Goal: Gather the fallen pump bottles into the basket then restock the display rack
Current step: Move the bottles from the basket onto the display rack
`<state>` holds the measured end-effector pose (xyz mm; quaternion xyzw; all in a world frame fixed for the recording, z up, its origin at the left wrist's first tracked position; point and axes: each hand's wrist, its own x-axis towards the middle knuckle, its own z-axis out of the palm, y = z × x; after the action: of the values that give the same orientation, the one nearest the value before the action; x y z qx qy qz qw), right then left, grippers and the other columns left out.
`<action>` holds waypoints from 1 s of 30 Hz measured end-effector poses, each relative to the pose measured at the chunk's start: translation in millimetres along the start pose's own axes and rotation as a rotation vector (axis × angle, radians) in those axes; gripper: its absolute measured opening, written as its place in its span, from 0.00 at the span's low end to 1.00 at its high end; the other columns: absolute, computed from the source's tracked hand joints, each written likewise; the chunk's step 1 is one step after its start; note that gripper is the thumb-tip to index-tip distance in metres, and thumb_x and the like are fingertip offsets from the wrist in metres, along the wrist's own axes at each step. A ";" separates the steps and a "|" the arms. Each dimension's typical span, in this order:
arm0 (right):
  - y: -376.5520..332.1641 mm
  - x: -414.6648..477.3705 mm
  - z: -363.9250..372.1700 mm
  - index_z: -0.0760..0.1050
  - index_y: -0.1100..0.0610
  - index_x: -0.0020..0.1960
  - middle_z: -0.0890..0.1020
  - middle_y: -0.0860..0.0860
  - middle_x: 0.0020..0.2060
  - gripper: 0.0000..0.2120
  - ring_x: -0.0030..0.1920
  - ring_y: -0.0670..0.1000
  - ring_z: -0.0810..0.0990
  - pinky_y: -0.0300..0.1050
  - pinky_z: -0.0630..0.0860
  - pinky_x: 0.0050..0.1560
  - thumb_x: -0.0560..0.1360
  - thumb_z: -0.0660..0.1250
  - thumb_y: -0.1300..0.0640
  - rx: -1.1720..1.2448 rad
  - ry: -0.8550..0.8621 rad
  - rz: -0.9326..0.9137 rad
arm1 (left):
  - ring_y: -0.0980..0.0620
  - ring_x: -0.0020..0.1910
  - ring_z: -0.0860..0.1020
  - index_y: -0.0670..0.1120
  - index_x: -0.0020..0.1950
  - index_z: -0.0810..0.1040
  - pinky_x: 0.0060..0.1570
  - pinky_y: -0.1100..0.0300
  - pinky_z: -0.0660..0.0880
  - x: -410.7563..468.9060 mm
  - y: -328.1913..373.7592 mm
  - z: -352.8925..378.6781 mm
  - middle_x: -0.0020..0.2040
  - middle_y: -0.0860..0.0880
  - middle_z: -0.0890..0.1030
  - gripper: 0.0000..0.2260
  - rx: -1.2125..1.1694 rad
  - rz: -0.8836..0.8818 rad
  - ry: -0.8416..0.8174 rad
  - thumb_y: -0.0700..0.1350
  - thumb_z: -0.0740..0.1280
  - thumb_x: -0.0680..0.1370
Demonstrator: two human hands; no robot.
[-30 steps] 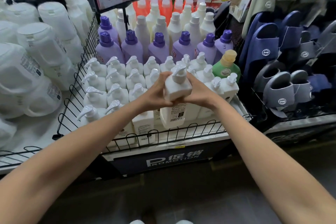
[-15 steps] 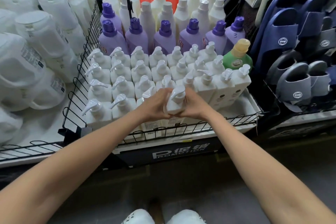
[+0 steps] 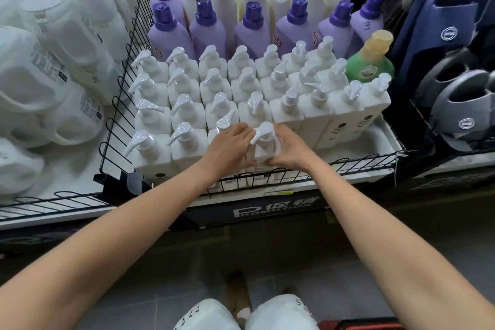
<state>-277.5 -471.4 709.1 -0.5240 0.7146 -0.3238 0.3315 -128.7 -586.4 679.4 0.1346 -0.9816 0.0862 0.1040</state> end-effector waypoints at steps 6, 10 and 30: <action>14.7 17.0 6.9 0.71 0.50 0.62 0.77 0.47 0.48 0.31 0.48 0.45 0.77 0.45 0.77 0.51 0.62 0.77 0.62 -0.029 -0.017 0.025 | 0.45 0.50 0.80 0.37 0.53 0.80 0.52 0.56 0.74 -6.1 -3.1 1.8 0.48 0.45 0.82 0.25 0.054 0.024 -0.032 0.54 0.76 0.65; 27.8 16.2 17.5 0.67 0.47 0.64 0.79 0.49 0.52 0.32 0.53 0.50 0.78 0.48 0.78 0.50 0.63 0.73 0.54 -0.077 0.041 0.071 | 0.44 0.50 0.79 0.40 0.47 0.79 0.53 0.55 0.69 -13.9 -2.9 -0.7 0.45 0.45 0.81 0.13 0.084 0.054 0.000 0.48 0.72 0.69; 91.8 -218.0 25.8 0.72 0.57 0.63 0.78 0.56 0.55 0.23 0.57 0.58 0.76 0.51 0.74 0.51 0.76 0.60 0.42 -0.785 0.341 0.439 | 0.43 0.59 0.74 0.43 0.61 0.73 0.57 0.51 0.69 -15.1 191.6 -13.3 0.59 0.44 0.76 0.21 -0.040 0.205 -0.272 0.57 0.62 0.76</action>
<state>-255.2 -242.1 649.3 -0.3858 0.9208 -0.0330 0.0473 -166.0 -398.2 661.7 0.0419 -0.9968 0.0577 -0.0365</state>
